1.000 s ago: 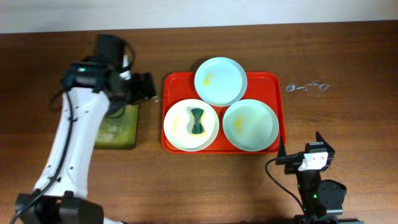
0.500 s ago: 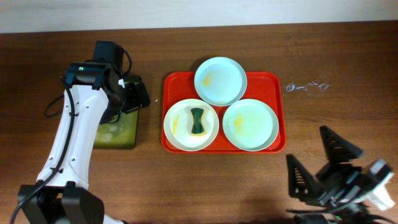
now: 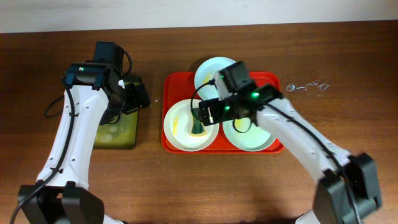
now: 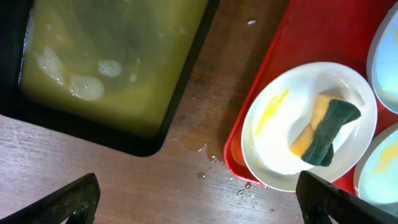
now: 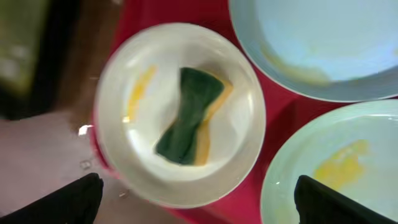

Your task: Clean dirty plates on tray and stack at the side

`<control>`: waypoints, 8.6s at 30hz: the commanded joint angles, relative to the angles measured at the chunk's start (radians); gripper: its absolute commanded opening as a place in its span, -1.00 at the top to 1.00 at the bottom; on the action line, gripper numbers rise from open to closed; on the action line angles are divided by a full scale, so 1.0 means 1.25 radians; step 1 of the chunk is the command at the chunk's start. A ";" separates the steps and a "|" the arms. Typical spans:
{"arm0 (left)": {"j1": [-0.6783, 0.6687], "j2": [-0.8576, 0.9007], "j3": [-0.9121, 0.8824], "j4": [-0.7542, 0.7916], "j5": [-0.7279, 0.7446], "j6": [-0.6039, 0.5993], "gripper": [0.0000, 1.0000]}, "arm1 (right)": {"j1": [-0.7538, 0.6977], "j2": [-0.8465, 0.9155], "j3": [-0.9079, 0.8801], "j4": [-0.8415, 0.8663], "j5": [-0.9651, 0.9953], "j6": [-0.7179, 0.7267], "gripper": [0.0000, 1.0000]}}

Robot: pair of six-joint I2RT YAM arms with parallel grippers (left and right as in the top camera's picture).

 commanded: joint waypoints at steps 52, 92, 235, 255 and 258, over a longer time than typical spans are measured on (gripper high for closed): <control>0.001 0.002 0.003 0.001 -0.003 0.002 -0.98 | 0.008 0.051 -0.001 0.035 0.114 0.004 -0.97; 0.001 0.002 0.003 0.001 -0.003 0.002 -0.98 | 0.008 0.051 -0.001 0.038 0.114 0.004 -0.97; -0.208 0.125 -0.521 0.910 0.312 -0.062 0.36 | -0.034 0.253 -0.027 0.178 0.055 -0.015 0.65; -0.269 -0.050 -0.518 0.709 -0.277 -0.062 1.00 | -0.034 0.253 -0.027 0.178 0.055 -0.015 0.66; -0.270 -0.056 -0.518 0.829 0.004 -0.147 1.00 | -0.034 0.253 -0.027 0.179 0.055 -0.015 0.66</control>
